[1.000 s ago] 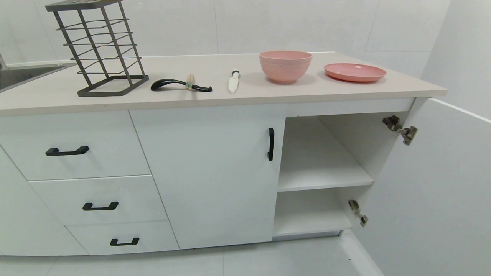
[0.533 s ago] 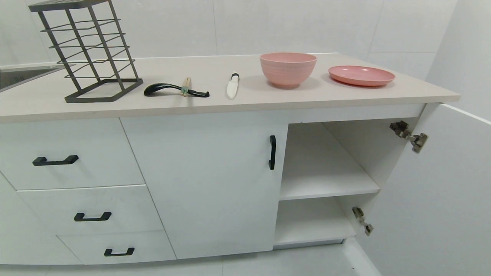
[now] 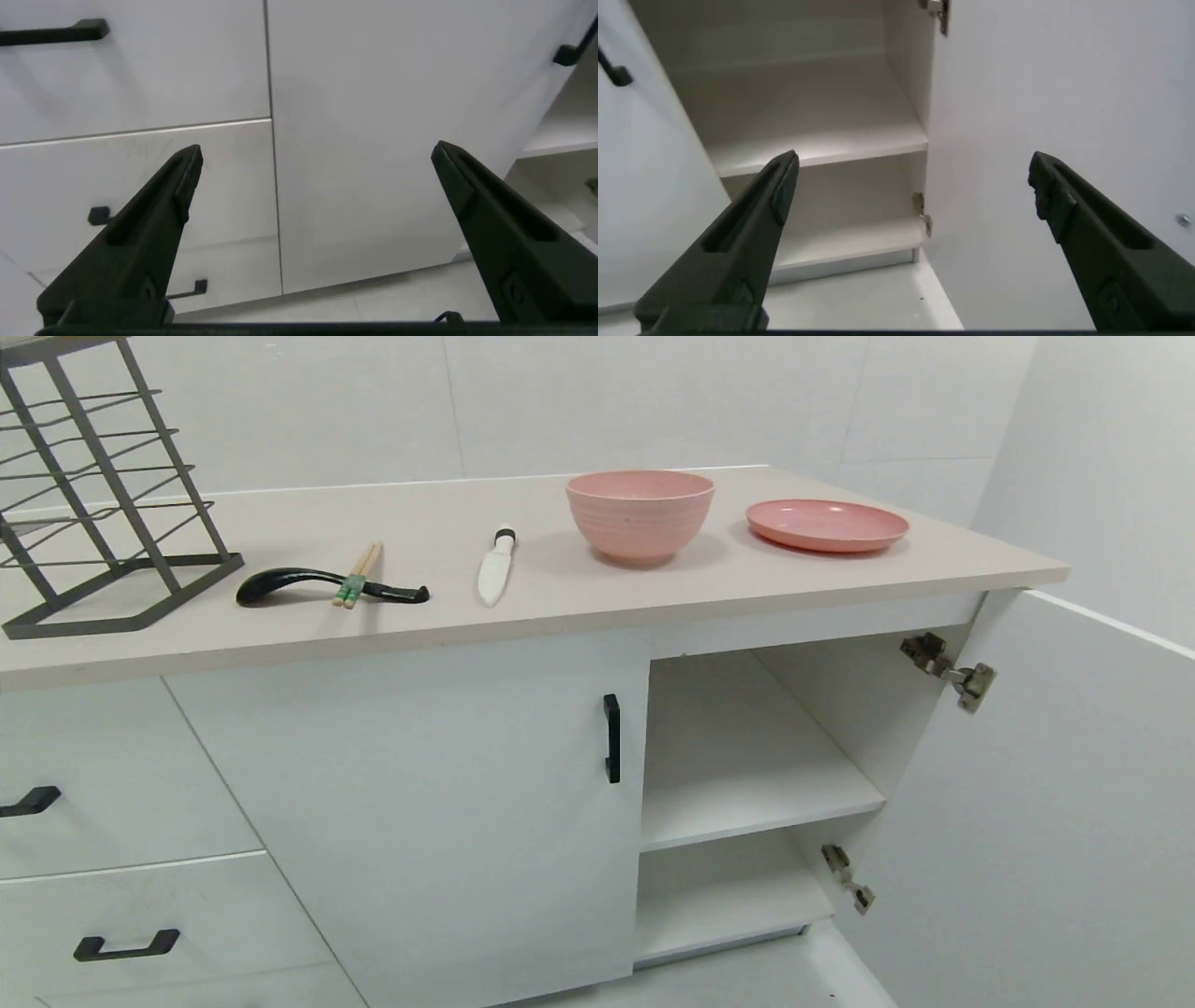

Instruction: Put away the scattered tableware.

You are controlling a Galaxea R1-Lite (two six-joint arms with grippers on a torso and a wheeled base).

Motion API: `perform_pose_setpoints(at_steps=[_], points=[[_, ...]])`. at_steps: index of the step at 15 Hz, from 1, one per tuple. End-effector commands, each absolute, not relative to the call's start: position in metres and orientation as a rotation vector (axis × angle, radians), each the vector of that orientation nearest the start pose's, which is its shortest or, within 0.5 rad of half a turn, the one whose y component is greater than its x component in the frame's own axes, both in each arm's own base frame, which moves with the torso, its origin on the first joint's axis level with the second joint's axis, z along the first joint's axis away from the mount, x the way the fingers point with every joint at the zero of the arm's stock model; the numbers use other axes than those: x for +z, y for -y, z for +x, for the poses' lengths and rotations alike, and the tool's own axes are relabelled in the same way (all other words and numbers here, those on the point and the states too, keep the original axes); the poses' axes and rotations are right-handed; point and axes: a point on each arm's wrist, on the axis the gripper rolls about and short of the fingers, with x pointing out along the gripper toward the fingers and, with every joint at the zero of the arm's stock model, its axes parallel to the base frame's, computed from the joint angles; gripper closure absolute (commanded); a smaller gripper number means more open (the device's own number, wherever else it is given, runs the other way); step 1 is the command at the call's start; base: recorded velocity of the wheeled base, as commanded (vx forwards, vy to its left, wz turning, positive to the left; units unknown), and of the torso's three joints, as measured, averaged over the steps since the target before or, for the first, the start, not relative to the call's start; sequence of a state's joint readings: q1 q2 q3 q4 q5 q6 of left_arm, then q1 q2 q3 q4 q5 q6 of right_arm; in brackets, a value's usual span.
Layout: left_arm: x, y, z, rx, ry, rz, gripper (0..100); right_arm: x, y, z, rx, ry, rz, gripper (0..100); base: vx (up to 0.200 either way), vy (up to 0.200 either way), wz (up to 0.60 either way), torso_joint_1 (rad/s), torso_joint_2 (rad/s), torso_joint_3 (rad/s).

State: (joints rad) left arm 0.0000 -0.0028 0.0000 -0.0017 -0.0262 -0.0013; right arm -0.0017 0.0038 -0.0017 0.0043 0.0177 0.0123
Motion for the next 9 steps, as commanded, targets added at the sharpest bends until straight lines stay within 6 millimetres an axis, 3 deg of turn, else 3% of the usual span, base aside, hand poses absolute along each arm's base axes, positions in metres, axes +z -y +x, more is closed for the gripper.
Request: perform_pose_setpoints(at_steps=[1,6,8,9], points=[[0.0756,0.0006,-0.0228,-0.026,0.002,-0.002,0,0.0754,-0.0004,-0.0226,0.017,-0.009,0.012,0,0.000,-0.200,0.00,0.007,0.01,0.007],[0.0756,0.0006,-0.0228,-0.026,0.002,-0.002,0,0.0754,-0.0004,-0.0226,0.017,-0.009,0.011,0,0.000,-0.200,0.00,0.001,0.00,0.000],[0.0756,0.0006,-0.0228,-0.025,0.002,0.000,0,0.0755,-0.0004,-0.0226,0.017,-0.008,0.012,0,0.000,0.000,0.00,0.000,0.00,0.000],[0.0756,0.0006,-0.0228,-0.025,0.002,0.000,0,0.0756,-0.0005,-0.0225,0.015,-0.009,0.011,0,0.000,0.000,0.60,-0.002,0.00,-0.002]])
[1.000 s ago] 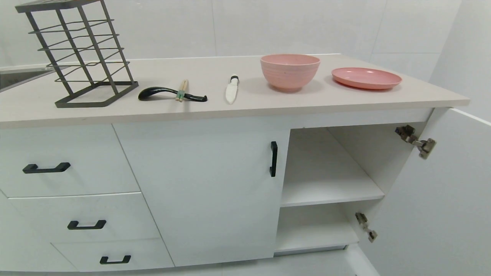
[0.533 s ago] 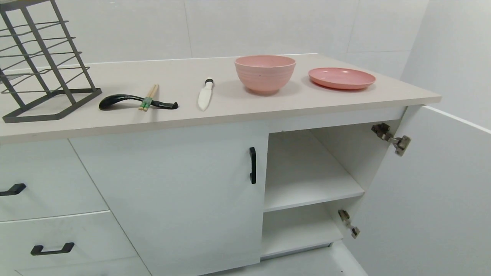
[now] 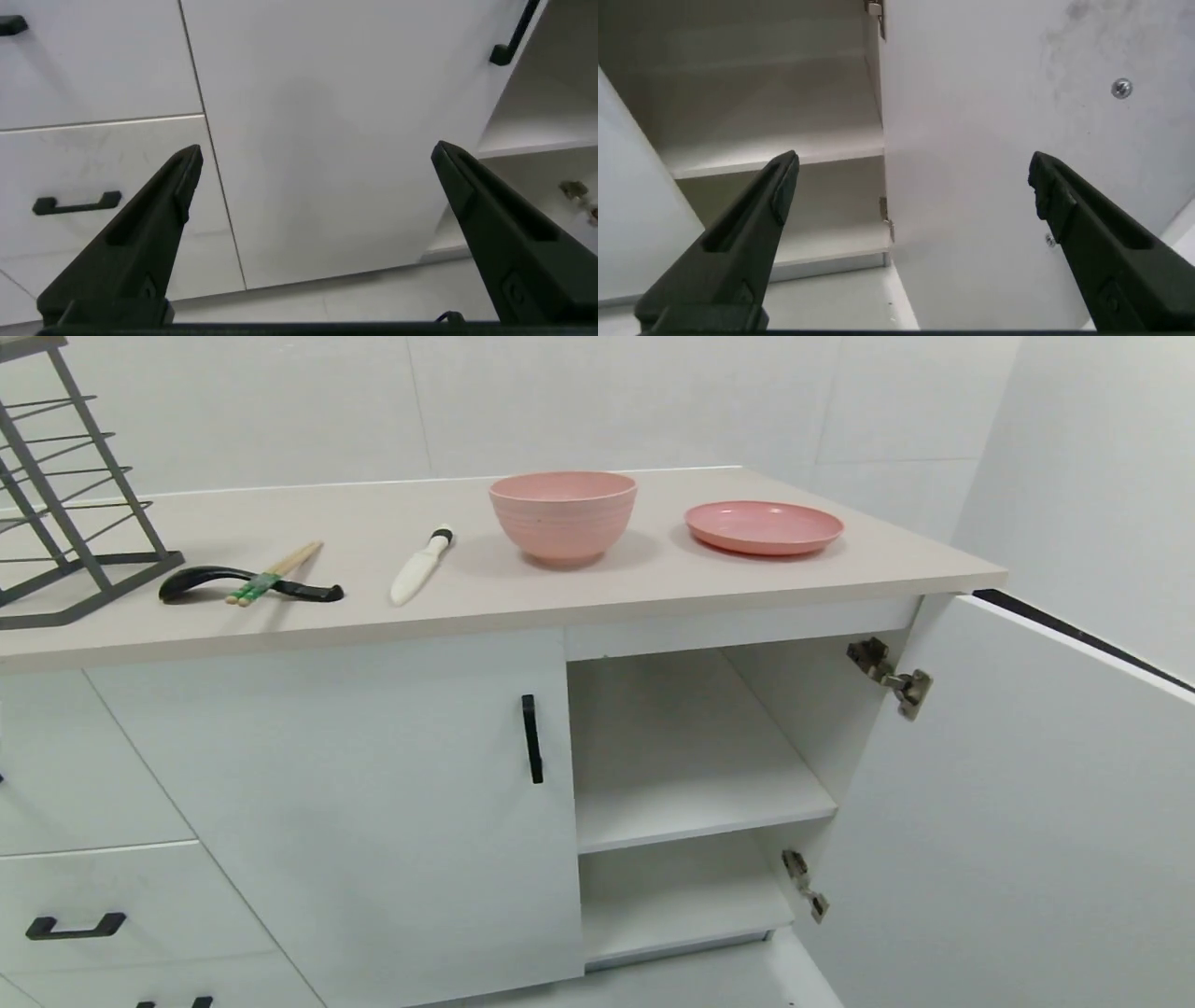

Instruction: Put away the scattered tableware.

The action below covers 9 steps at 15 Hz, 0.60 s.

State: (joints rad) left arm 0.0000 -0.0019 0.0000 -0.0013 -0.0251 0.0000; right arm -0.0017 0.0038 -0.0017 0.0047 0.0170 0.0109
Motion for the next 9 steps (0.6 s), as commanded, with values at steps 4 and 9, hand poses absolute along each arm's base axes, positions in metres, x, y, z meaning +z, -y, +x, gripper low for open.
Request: perform_pose_setpoints(at_steps=[4,9], points=[[0.0756,0.0006,-0.0228,-0.025,0.002,0.000,0,0.0755,-0.0004,-0.0226,0.011,-0.008,0.009,0,0.000,0.000,0.60,0.001,0.00,-0.002],[0.0756,0.0005,-0.0228,-0.023,0.002,-0.002,0,0.0755,-0.0004,-0.0226,0.014,-0.008,0.009,0,0.000,0.000,0.12,0.000,0.00,0.001]])
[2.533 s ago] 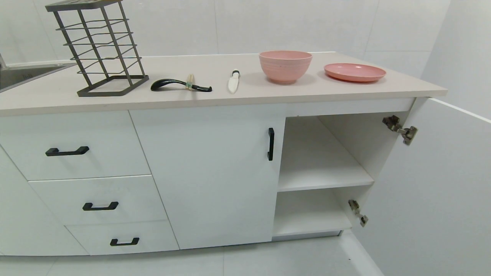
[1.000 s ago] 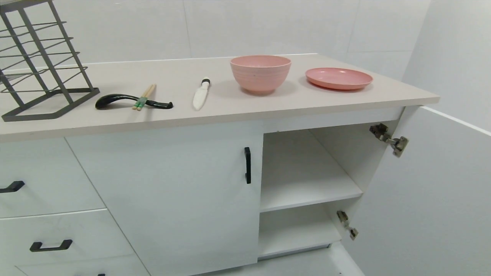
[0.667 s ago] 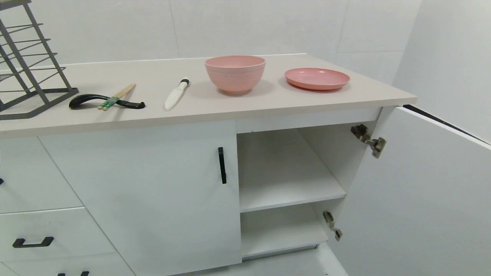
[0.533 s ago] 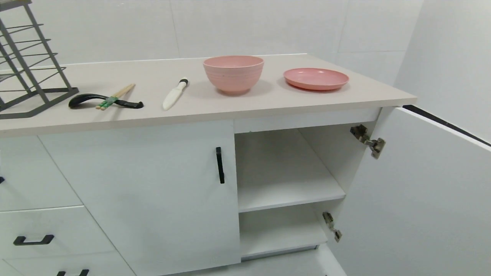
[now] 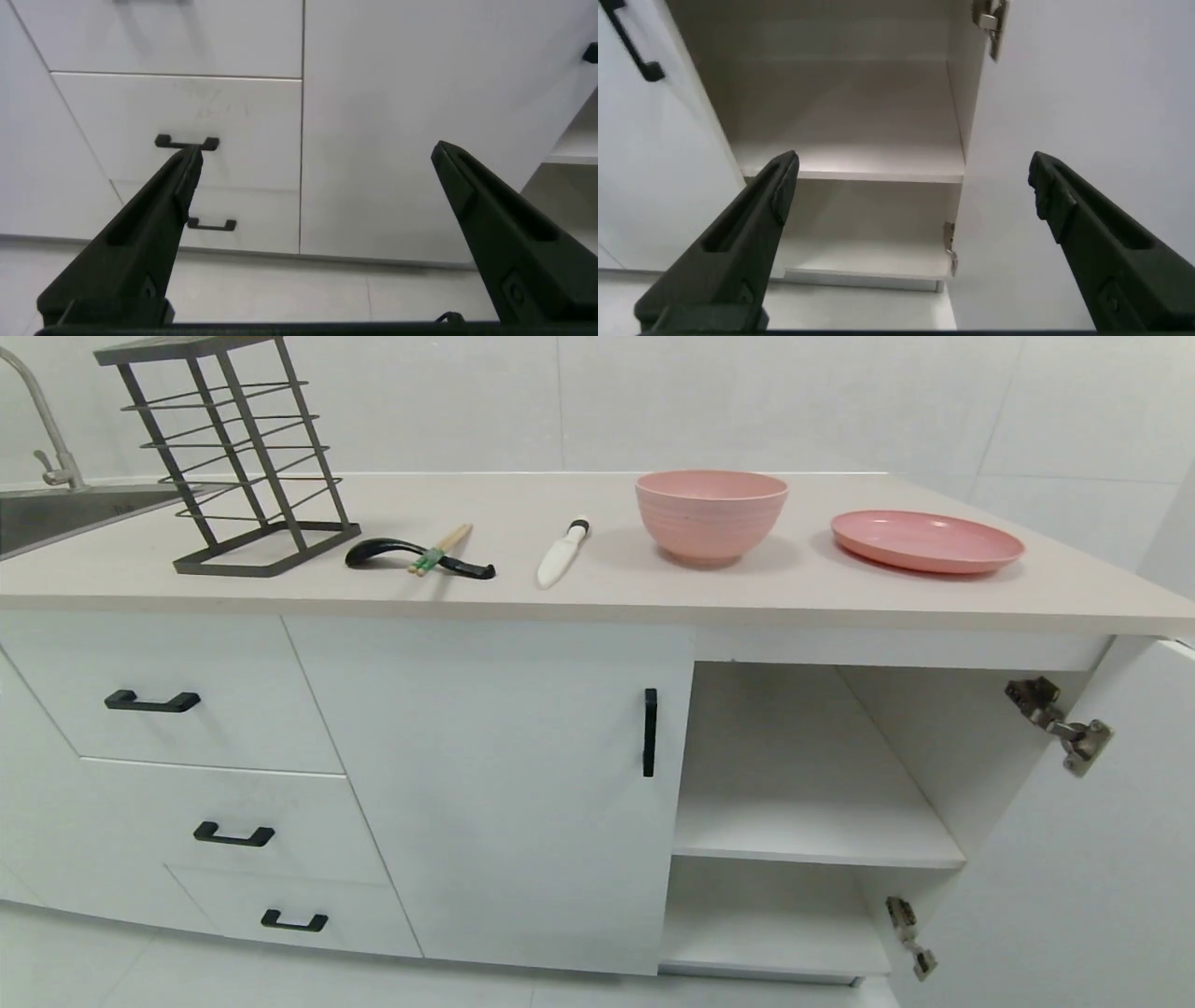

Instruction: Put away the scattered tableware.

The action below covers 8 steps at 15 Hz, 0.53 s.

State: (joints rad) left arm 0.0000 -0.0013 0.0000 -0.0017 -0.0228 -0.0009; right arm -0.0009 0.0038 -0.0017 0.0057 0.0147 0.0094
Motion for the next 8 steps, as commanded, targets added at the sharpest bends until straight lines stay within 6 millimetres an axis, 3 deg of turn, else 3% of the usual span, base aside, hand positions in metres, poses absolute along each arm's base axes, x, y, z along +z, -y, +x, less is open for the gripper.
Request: perform_pose_setpoints(at_steps=[1,2,5,8], points=[[0.0756,0.0005,-0.0228,-0.023,0.002,-0.002,0,0.0755,-0.0004,-0.0226,0.012,-0.008,0.008,0,0.000,0.000,0.00,0.000,0.00,0.000],[0.0756,0.0005,-0.0228,-0.023,0.002,-0.002,0,0.0755,-0.0004,-0.0226,0.011,-0.008,0.008,0,0.000,0.000,0.00,0.000,0.00,0.000],[0.0756,0.0005,-0.0228,-0.023,0.002,-0.002,0,0.0755,-0.0004,-0.0226,0.014,-0.008,0.009,0,0.000,0.000,0.00,0.019,-0.22,-0.263],[0.0756,0.0005,-0.0228,-0.023,0.002,-0.002,0,0.0755,-0.0004,-0.0226,0.014,-0.008,0.009,0,0.000,0.000,0.00,0.082,-0.48,-0.347]])
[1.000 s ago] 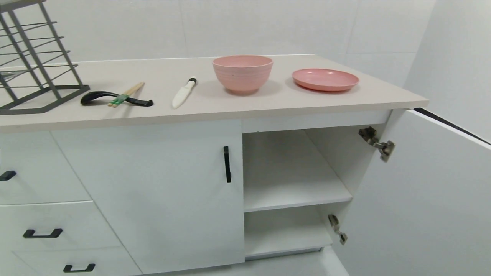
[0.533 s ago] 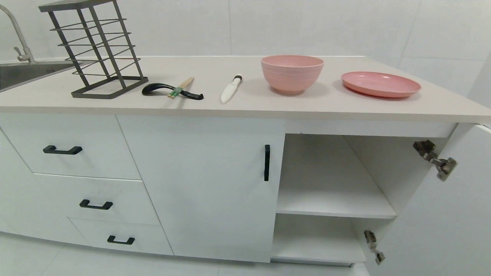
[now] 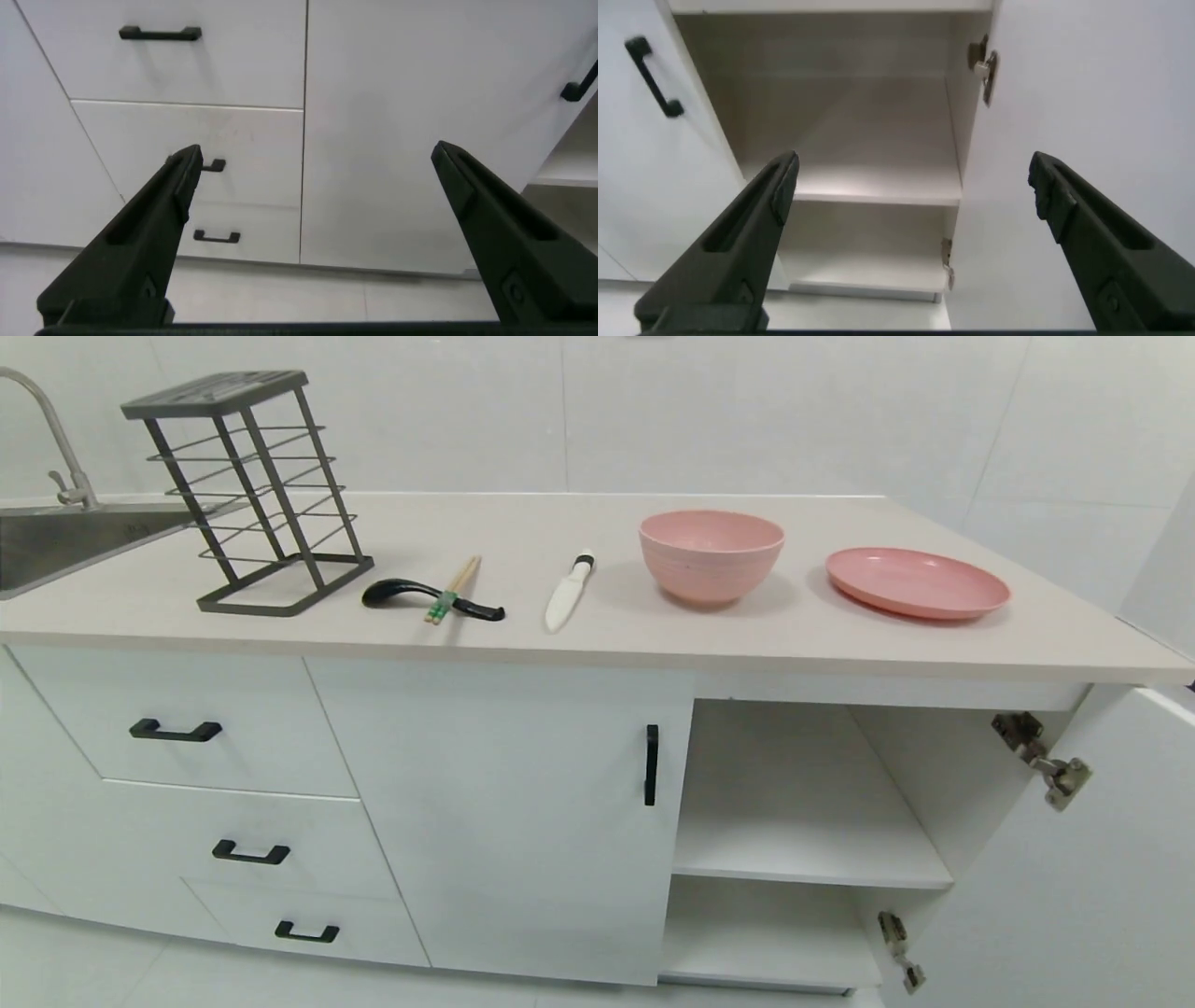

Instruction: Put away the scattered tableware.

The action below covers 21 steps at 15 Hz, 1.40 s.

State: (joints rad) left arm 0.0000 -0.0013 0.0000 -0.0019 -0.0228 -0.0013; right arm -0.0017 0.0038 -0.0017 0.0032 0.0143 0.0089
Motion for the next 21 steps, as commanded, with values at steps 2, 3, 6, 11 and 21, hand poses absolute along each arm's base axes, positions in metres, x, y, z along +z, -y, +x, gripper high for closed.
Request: perform_pose_setpoints(at_steps=[2,3,6,11,21], points=[[0.0756,0.0005,-0.0228,-0.023,0.002,-0.002,0,0.0755,-0.0004,-0.0226,0.014,-0.008,0.009,0,0.000,0.000,0.00,0.110,-0.49,-0.327],[0.0756,0.0005,-0.0228,-0.023,0.002,-0.002,0,0.0755,-0.0004,-0.0226,0.014,-0.008,0.009,0,0.000,0.000,0.00,0.134,-0.47,-0.325],[0.0756,0.0005,-0.0228,-0.023,0.002,-0.002,0,0.0755,-0.0004,-0.0226,0.014,-0.008,0.009,0,0.000,0.000,0.00,0.147,-0.46,-0.318],[0.0756,0.0005,-0.0228,-0.023,0.002,-0.002,0,0.0755,-0.0004,-0.0226,0.014,-0.008,0.011,0,0.000,0.000,0.00,0.175,-0.48,-0.310],[0.0756,0.0005,-0.0228,-0.021,0.001,-0.005,0,0.0754,-0.0003,-0.0226,0.012,-0.009,0.009,0,0.000,0.000,-0.36,0.126,-0.32,-0.187]])
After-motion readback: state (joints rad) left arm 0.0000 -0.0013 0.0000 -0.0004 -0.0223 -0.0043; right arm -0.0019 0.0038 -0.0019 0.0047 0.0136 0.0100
